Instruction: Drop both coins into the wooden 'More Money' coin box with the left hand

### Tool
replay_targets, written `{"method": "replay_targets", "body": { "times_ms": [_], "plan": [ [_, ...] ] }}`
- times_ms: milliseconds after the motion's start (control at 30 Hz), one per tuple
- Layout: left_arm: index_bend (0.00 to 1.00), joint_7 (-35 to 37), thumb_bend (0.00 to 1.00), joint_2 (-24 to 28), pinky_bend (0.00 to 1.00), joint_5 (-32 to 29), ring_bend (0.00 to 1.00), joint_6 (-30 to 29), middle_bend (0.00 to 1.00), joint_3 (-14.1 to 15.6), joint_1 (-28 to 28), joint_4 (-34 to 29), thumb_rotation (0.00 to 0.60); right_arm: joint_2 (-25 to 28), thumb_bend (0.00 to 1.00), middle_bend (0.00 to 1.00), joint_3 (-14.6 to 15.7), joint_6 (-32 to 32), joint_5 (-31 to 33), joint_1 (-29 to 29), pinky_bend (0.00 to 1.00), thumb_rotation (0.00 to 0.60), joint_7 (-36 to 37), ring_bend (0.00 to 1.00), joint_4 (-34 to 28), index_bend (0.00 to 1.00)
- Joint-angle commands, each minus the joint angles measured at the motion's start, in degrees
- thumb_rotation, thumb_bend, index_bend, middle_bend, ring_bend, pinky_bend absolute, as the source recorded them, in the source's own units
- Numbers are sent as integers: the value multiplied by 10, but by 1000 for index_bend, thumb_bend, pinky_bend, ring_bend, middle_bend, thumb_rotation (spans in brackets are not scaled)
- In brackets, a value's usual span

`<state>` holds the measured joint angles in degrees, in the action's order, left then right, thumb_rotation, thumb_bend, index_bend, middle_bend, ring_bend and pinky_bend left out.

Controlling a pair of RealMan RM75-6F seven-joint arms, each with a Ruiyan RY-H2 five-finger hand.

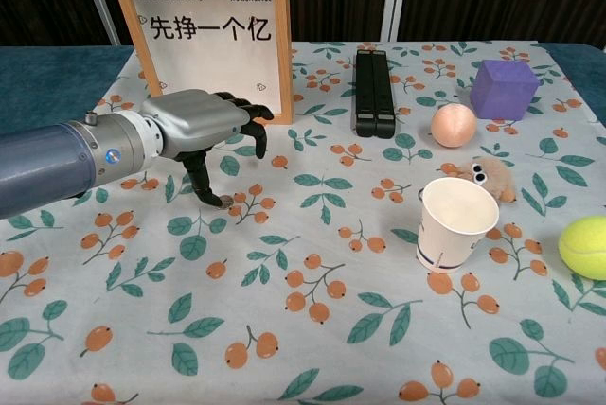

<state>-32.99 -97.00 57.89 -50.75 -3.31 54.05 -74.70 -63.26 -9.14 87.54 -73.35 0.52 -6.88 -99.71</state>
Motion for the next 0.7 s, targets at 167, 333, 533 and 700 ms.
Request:
{"method": "replay_targets", "body": {
  "times_ms": [167, 333, 533, 700],
  "plan": [
    [310, -1, 68, -1, 0, -1, 0, 5, 0, -5, -3, 3, 600, 0, 512, 20, 0, 0, 1, 0, 0, 600, -1, 0, 0, 152],
    [310, -4, 67, -2, 0, 1, 0, 10, 0, -5, -4, 6, 600, -1, 512, 20, -1, 3, 1, 0, 0, 600, -2, 0, 1, 152],
    [309, -6, 68, -4, 0, 2, 0, 12, 0, -7, -6, 9, 600, -1, 512, 20, -1, 2, 1, 0, 0, 600, -2, 0, 1, 152],
    [309, -5, 68, -6, 0, 4, 0, 15, 0, -10, -7, 12, 600, -1, 513, 20, -2, 3, 2, 0, 0, 600, -2, 0, 1, 152]
  ]
}}
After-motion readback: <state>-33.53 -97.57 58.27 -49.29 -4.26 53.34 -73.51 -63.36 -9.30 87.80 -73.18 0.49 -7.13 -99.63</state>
